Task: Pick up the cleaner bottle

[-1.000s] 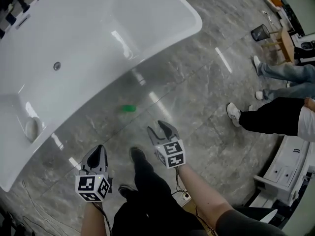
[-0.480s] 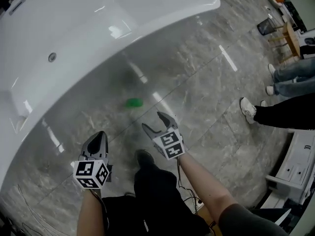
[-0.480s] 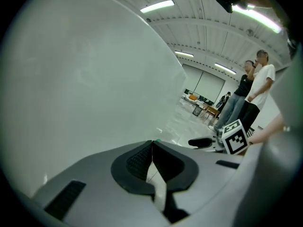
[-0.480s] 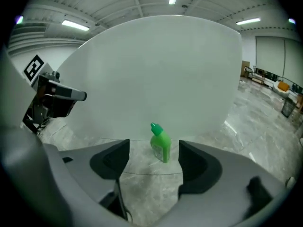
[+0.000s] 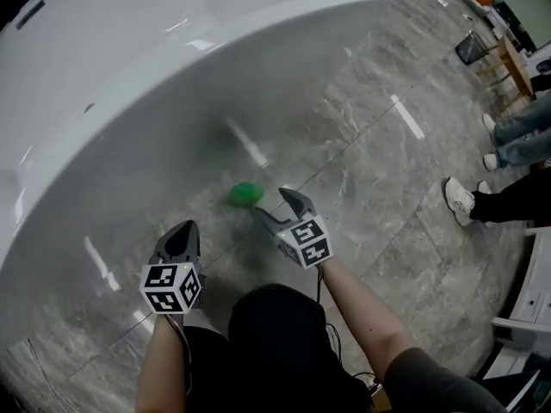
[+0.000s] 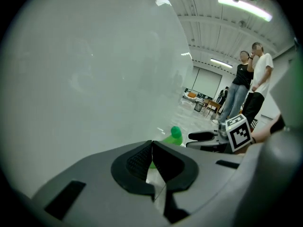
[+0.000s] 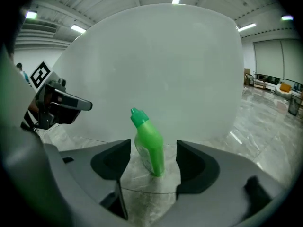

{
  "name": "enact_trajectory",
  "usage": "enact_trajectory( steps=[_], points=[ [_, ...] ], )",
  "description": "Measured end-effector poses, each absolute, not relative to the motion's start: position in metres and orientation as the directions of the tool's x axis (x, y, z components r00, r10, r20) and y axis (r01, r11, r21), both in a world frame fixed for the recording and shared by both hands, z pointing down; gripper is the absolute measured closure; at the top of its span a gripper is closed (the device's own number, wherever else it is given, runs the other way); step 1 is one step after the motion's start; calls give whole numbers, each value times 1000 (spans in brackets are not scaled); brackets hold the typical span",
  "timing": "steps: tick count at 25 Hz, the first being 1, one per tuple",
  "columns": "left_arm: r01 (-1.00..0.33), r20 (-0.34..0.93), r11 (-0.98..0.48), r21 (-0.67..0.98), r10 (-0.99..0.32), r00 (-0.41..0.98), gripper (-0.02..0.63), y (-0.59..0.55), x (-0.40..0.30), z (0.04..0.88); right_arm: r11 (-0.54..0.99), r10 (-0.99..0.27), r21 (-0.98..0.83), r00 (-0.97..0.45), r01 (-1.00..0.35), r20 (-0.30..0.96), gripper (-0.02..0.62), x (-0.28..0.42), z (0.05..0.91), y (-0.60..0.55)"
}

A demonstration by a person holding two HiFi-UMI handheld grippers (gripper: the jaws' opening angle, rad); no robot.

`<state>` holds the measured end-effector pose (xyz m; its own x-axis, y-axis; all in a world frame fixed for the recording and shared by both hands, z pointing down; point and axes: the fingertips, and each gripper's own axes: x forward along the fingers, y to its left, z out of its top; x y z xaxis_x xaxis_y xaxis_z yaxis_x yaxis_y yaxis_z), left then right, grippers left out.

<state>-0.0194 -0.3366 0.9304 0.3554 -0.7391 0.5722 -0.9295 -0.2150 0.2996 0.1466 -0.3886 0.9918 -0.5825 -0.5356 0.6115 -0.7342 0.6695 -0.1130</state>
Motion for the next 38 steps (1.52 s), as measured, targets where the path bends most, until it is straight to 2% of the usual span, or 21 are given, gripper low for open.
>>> enact_trajectory(
  steps=[4,10,22,27,30,32,35,38],
  points=[
    [-928,562,-218,302,-746,358,592,-348,-19,963,740,-491,-106,-641,-664,589,285,131,1023,-388],
    [-928,564,-215,304,-744,357,592,-358,-27,994,766,-483,-89,-661,-637,574,285,117,1056,-402],
    [-937,613,-223,269,-711,345,592,-361,-29,1015,857,-408,-34,-718,-514,564,285,75,1087,-416],
    [-940,622,-221,260,-707,338,592,-362,-34,1017,877,-433,69,-718,-476,545,286,63,1094,-419],
    [-947,633,-200,253,-706,319,592,-361,-40,1021,863,-440,33,-716,-505,541,287,62,1104,-418],
    [-948,635,-192,253,-707,312,592,-361,-43,1023,855,-452,40,-706,-517,546,298,63,1109,-417],
    [-952,636,-151,267,-714,292,592,-357,-51,1023,856,-463,73,-694,-512,552,368,60,1110,-414],
    [-951,637,-126,284,-716,285,592,-353,-53,1023,844,-459,26,-698,-535,549,380,57,1110,-415]
  ],
)
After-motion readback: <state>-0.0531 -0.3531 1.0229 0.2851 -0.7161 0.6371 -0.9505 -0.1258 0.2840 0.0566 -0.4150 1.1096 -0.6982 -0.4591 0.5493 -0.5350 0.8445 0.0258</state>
